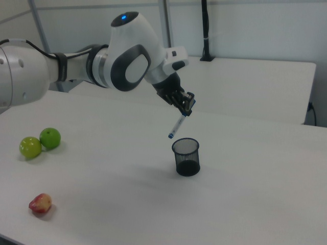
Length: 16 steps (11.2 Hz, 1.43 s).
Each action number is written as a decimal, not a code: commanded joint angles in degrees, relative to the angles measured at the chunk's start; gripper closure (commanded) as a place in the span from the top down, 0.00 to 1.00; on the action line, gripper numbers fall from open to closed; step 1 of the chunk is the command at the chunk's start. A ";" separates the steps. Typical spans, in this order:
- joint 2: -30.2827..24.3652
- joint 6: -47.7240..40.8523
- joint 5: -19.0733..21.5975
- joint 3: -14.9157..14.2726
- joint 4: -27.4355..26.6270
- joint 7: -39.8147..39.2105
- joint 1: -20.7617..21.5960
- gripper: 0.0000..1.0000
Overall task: Place marker
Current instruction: 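Carry the marker over the black mesh pen cup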
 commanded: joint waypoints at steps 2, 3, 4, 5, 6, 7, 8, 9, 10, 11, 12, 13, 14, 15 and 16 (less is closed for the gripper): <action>1.08 10.37 -0.06 -0.45 -4.18 5.44 0.27 0.10; 1.34 12.57 -0.23 -0.45 -4.79 6.15 0.27 0.10; 2.30 15.89 -0.23 -0.45 -5.67 6.77 0.35 0.10; 2.83 17.75 -0.32 -0.45 -6.11 6.77 0.36 0.11; 3.88 20.12 -0.32 -0.45 -6.47 6.77 0.36 0.11; 4.59 21.45 -0.32 -0.45 -6.56 6.77 0.36 0.11; 5.99 23.20 -0.32 -0.45 -6.56 6.77 0.36 0.12; 6.70 24.44 -0.32 -0.45 -6.56 6.77 0.44 0.12; 7.49 25.41 -0.32 -0.45 -6.64 6.77 0.44 0.12; 7.67 25.42 -0.32 -0.45 -6.73 6.77 0.44 0.13; 7.93 25.42 -0.41 -0.54 -6.73 6.77 0.53 0.13; 8.02 25.33 -0.41 -0.54 -7.17 6.77 0.53 0.14; 8.02 25.33 -0.41 -0.54 -7.52 6.77 0.62 0.14; 7.94 25.33 -0.50 -0.54 -8.39 6.77 0.79 0.14; 7.85 25.33 -0.50 -0.54 -8.66 6.69 0.88 0.14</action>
